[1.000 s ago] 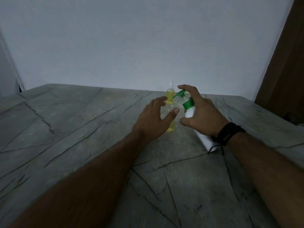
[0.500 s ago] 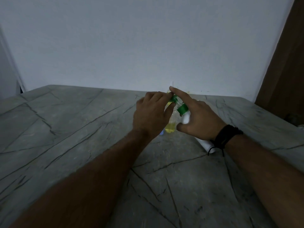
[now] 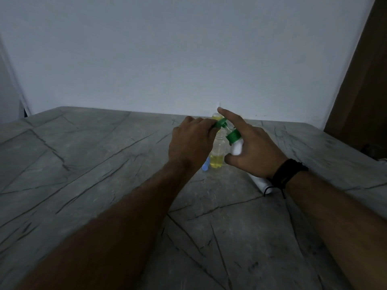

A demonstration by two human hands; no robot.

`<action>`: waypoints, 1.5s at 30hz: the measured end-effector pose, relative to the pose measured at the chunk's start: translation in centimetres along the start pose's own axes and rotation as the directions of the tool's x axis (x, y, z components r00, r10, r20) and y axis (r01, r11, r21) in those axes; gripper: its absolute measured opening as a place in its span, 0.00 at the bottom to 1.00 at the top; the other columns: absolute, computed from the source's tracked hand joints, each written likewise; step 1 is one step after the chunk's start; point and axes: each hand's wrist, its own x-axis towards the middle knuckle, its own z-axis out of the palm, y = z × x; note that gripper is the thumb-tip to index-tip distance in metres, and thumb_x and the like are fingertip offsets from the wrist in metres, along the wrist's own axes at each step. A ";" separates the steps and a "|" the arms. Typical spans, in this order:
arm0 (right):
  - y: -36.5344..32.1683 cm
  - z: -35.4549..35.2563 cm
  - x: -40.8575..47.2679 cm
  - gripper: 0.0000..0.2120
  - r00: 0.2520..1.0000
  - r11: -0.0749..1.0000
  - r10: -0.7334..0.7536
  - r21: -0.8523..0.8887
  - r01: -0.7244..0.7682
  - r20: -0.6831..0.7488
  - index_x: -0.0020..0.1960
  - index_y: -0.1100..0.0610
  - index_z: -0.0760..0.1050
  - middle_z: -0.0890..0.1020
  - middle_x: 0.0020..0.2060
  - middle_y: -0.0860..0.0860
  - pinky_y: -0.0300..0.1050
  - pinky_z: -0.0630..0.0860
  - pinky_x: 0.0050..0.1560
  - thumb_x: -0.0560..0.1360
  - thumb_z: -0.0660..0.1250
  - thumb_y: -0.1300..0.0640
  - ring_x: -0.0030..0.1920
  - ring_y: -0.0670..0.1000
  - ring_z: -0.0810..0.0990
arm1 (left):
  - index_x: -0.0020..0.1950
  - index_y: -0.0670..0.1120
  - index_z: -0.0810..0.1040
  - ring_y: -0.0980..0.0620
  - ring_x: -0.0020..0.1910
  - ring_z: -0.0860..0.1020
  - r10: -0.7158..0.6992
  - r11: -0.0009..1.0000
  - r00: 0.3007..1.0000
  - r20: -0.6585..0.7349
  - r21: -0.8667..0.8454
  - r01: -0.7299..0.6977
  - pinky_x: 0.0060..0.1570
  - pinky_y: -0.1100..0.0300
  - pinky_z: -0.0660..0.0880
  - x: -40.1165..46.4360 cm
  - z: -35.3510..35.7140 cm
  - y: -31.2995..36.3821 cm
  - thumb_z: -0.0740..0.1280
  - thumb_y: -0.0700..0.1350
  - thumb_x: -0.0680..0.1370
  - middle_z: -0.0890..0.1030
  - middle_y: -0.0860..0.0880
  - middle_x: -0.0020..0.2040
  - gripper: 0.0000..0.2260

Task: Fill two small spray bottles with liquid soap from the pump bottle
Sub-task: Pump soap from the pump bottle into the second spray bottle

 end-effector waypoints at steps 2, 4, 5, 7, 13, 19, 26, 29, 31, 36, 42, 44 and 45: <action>0.0 0.0 0.0 0.50 1.000 1.000 0.003 0.004 -0.003 -0.006 0.78 0.33 0.50 0.84 0.50 0.51 0.55 0.79 0.52 0.66 0.74 0.53 0.47 0.52 0.82 | 0.54 0.50 0.83 0.51 0.43 0.74 -0.017 1.000 1.000 -0.005 -0.020 0.017 0.45 0.51 0.74 0.2 0.0 0.0 0.60 0.50 0.82 0.84 0.51 0.45 0.12; -0.1 0.0 0.0 0.49 1.000 1.000 0.010 0.011 -0.010 -0.013 0.78 0.33 0.51 0.84 0.49 0.51 0.55 0.79 0.51 0.66 0.73 0.53 0.46 0.53 0.81 | 0.52 0.51 0.83 0.53 0.40 0.74 -0.053 0.999 0.999 0.009 0.002 0.053 0.45 0.50 0.75 0.4 -0.1 0.0 0.60 0.52 0.82 0.83 0.53 0.42 0.13; -0.2 0.0 0.0 0.49 1.000 1.000 0.013 0.014 -0.012 -0.020 0.78 0.33 0.51 0.84 0.48 0.50 0.55 0.79 0.51 0.66 0.73 0.53 0.46 0.52 0.81 | 0.50 0.52 0.83 0.54 0.38 0.75 -0.074 0.997 0.997 0.021 0.021 0.074 0.45 0.50 0.76 0.5 -0.2 0.0 0.59 0.54 0.82 0.83 0.53 0.40 0.14; -0.3 -0.2 -0.1 0.49 0.999 0.999 0.022 0.045 -0.020 -0.044 0.78 0.36 0.53 0.83 0.48 0.47 0.54 0.80 0.51 0.65 0.74 0.55 0.45 0.50 0.82 | 0.43 0.51 0.82 0.54 0.34 0.76 -0.119 0.993 0.992 0.049 0.032 0.118 0.44 0.51 0.76 0.5 -0.3 -0.2 0.59 0.57 0.81 0.81 0.54 0.35 0.17; -0.4 -0.4 -0.4 0.47 0.996 0.995 0.051 0.087 -0.044 -0.077 0.78 0.38 0.55 0.81 0.39 0.47 0.54 0.80 0.45 0.65 0.72 0.55 0.38 0.50 0.80 | 0.53 0.47 0.82 0.49 0.44 0.80 -0.161 0.986 0.986 0.039 -0.031 0.162 0.48 0.46 0.78 0.4 -0.6 -1.3 0.62 0.41 0.80 0.84 0.49 0.48 0.09; -0.3 -0.4 -0.4 0.49 0.997 0.996 0.051 0.080 -0.047 -0.060 0.79 0.39 0.56 0.81 0.40 0.43 0.46 0.79 0.45 0.66 0.75 0.60 0.38 0.45 0.80 | 0.64 0.48 0.75 0.49 0.55 0.79 -0.011 0.993 1.000 -0.003 -0.117 0.011 0.53 0.43 0.77 -0.3 -0.6 -0.2 0.62 0.41 0.76 0.78 0.49 0.62 0.16; -0.6 -0.2 -0.2 0.49 0.999 0.999 0.029 0.045 -0.029 -0.015 0.78 0.36 0.54 0.83 0.47 0.48 0.53 0.79 0.50 0.65 0.74 0.57 0.43 0.51 0.81 | 0.62 0.50 0.79 0.50 0.51 0.79 0.043 0.999 0.999 -0.021 0.009 -0.043 0.49 0.49 0.75 -0.1 -0.1 -0.6 0.59 0.52 0.82 0.83 0.52 0.54 0.14; -0.4 -0.1 -0.2 0.49 0.999 0.999 0.026 0.040 -0.025 -0.023 0.78 0.35 0.54 0.83 0.45 0.50 0.54 0.79 0.51 0.65 0.74 0.58 0.44 0.52 0.81 | 0.57 0.50 0.80 0.51 0.47 0.78 0.010 0.998 1.000 0.008 0.070 -0.011 0.48 0.50 0.74 0.1 -0.2 -0.5 0.58 0.52 0.83 0.83 0.52 0.51 0.13; -0.4 -0.1 -0.2 0.49 0.999 0.999 0.028 0.045 -0.027 -0.035 0.78 0.36 0.54 0.83 0.45 0.49 0.54 0.79 0.50 0.65 0.74 0.58 0.43 0.51 0.81 | 0.55 0.50 0.80 0.51 0.46 0.78 -0.014 0.995 0.999 0.032 0.103 0.011 0.48 0.51 0.74 0.1 -0.3 -0.4 0.57 0.51 0.83 0.83 0.52 0.50 0.12; -0.3 -0.4 -0.4 0.46 0.995 0.996 0.056 0.078 -0.050 -0.085 0.78 0.38 0.56 0.83 0.43 0.51 0.53 0.80 0.46 0.65 0.73 0.56 0.39 0.51 0.81 | 0.55 0.48 0.80 0.50 0.45 0.79 -0.084 0.995 0.994 0.064 0.049 0.081 0.50 0.47 0.77 0.0 -0.1 -1.2 0.63 0.39 0.79 0.82 0.50 0.51 0.09; 0.2 -0.5 -0.3 0.44 0.994 0.995 0.087 -0.047 -0.090 -0.063 0.75 0.37 0.57 0.81 0.42 0.50 0.50 0.79 0.45 0.65 0.73 0.55 0.39 0.51 0.79 | 0.65 0.50 0.76 0.51 0.60 0.75 -0.178 0.964 0.969 0.173 -0.169 0.207 0.59 0.47 0.75 -0.6 0.7 -1.7 0.62 0.35 0.77 0.76 0.50 0.65 0.19; 0.3 -0.6 -0.4 0.42 0.993 0.992 0.106 -0.070 -0.109 -0.046 0.74 0.37 0.59 0.81 0.39 0.51 0.51 0.79 0.43 0.65 0.73 0.55 0.37 0.51 0.78 | 0.69 0.50 0.71 0.51 0.62 0.73 -0.198 0.922 0.955 0.221 -0.289 0.258 0.61 0.48 0.74 -1.1 1.0 -1.4 0.64 0.42 0.77 0.73 0.50 0.68 0.20; 0.3 -0.6 -0.4 0.41 0.993 0.990 0.114 -0.077 -0.117 -0.036 0.73 0.37 0.59 0.80 0.38 0.51 0.51 0.79 0.43 0.65 0.73 0.55 0.37 0.51 0.78 | 0.71 0.50 0.69 0.51 0.63 0.72 -0.203 0.905 0.946 0.251 -0.320 0.279 0.62 0.48 0.73 -1.3 1.2 -1.3 0.66 0.45 0.77 0.72 0.51 0.68 0.22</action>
